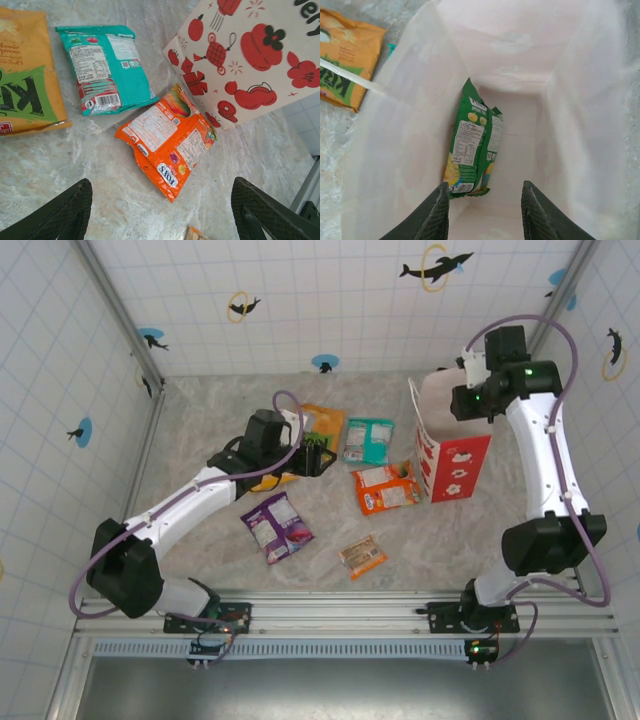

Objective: Place the snacks into the paper bag

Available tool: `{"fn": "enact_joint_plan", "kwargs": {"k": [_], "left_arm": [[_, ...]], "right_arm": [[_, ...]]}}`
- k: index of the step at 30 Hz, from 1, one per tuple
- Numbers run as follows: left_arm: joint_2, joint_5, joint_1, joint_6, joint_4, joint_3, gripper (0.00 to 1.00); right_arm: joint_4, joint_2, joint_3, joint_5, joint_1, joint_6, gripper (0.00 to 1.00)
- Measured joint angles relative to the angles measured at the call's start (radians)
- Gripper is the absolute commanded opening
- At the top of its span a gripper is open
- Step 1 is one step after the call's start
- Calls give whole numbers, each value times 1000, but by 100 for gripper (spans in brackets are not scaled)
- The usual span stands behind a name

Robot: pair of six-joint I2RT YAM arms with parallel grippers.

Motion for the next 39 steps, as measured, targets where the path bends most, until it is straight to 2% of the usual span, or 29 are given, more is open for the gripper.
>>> {"fn": "enact_joint_plan", "kwargs": {"k": [5, 8, 12, 16, 21, 24, 30, 39], "left_arm": [[-1, -2, 6, -18, -20, 10, 73], [-6, -7, 27, -60, -49, 9, 73], [-53, -14, 93, -144, -88, -38, 73], [-141, -14, 179, -242, -139, -157, 73], [-250, -36, 284, -341, -232, -314, 75], [-320, -55, 309, -393, -277, -389, 75], [-404, -80, 330, -476, -298, -512, 72], [-386, -76, 330, -508, -274, -593, 64]], "right_arm": [[26, -79, 0, -22, 11, 35, 42], [46, -141, -10, -20, 71, 66, 42], [81, -229, -76, 1, 214, 117, 41], [120, -286, -166, 51, 377, 184, 41], [162, -309, -249, 180, 612, 252, 41], [171, -309, -265, 248, 705, 280, 41], [245, -324, -324, 319, 792, 312, 41], [364, -339, -428, 292, 813, 329, 41]]}}
